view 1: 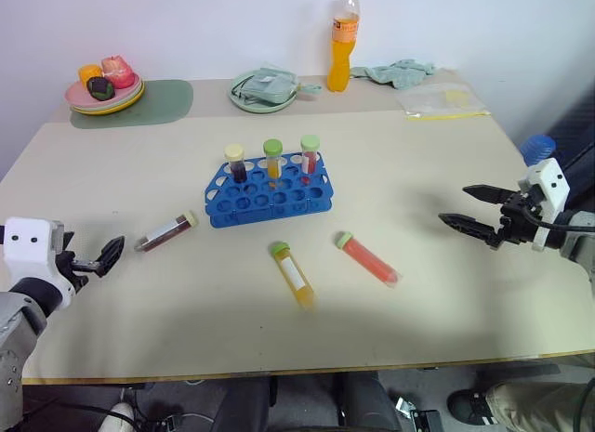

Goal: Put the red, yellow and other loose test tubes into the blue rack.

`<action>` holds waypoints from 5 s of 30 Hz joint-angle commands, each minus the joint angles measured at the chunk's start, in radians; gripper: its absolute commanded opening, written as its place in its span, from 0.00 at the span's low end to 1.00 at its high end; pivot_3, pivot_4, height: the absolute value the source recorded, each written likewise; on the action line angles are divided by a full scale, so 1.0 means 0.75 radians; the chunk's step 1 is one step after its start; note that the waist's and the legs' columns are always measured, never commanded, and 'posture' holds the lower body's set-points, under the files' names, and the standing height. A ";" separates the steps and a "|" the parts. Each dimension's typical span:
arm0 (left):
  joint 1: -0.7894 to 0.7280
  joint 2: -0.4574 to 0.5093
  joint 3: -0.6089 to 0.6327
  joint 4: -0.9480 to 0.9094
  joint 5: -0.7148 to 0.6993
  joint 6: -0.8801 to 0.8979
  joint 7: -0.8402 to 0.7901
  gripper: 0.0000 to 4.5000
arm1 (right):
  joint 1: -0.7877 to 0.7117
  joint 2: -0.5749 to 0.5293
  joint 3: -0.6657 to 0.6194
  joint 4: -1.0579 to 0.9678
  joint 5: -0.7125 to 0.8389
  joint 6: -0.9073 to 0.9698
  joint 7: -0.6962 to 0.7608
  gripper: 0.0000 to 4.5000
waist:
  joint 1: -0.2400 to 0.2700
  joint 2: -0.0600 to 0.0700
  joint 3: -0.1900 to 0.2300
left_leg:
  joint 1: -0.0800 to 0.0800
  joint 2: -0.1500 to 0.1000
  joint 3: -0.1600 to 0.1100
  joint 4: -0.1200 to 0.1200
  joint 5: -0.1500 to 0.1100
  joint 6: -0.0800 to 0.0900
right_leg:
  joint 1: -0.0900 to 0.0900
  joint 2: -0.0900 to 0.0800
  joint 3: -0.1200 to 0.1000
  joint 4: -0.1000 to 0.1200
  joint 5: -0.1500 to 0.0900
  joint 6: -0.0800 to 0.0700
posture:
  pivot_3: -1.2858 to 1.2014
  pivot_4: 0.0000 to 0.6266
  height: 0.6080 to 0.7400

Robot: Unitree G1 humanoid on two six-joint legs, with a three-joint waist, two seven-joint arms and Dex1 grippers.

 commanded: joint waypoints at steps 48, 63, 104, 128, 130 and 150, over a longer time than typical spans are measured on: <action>-0.237 0.062 -0.671 -0.216 -0.083 -0.177 -0.401 0.97 | -0.566 -0.058 0.474 -0.622 0.254 1.394 -0.251 1.00 | 0.000 0.001 0.001 | -0.005 0.000 -0.001 0.000 0.000 0.000 | -0.005 0.000 0.000 -0.002 0.000 -0.001 | 0.52 0.24 1.00; -0.191 0.081 -0.851 -0.103 0.051 -0.364 -0.535 0.97 | -0.857 0.212 0.756 -0.224 0.604 1.579 -0.705 1.00 | -0.003 0.001 0.001 | -0.014 -0.001 -0.002 0.002 0.000 0.001 | -0.013 0.000 -0.001 0.000 0.001 0.000 | 0.52 0.24 1.00; -0.240 -0.190 -0.646 0.060 0.029 -0.417 -0.219 1.00 | -0.256 1.067 0.420 -0.351 -0.062 -0.303 -1.004 0.15 | -0.009 0.001 -0.001 | -0.016 -0.001 -0.002 0.003 0.003 -0.003 | -0.019 0.002 0.000 0.007 0.001 0.000 | 0.52 0.24 1.00; -0.265 -0.240 -0.733 -0.005 0.019 -0.410 -0.213 1.00 | -0.285 1.217 0.417 0.077 -0.258 -0.619 -0.964 0.15 | -0.013 0.002 -0.001 | -0.013 -0.001 -0.002 0.001 0.005 -0.008 | -0.018 0.003 0.001 0.009 0.001 -0.001 | 0.52 0.24 1.00; -0.264 -0.239 -0.736 -0.006 0.017 -0.412 -0.214 1.00 | -0.283 1.224 0.418 0.082 -0.264 -0.623 -0.961 0.15 | -0.013 0.002 -0.001 | -0.013 -0.001 -0.002 0.001 0.005 -0.007 | -0.018 0.003 0.001 0.009 0.001 -0.001 | 0.52 0.24 1.00; -0.294 -0.209 -0.699 -0.008 0.014 -0.398 -0.198 1.00 | -0.274 1.163 0.378 -0.021 -0.260 -0.601 -0.923 0.92 | -0.013 0.002 -0.001 | -0.013 -0.001 -0.002 0.001 0.005 -0.007 | -0.018 0.003 0.001 0.009 0.001 -0.001 | 0.52 0.24 1.00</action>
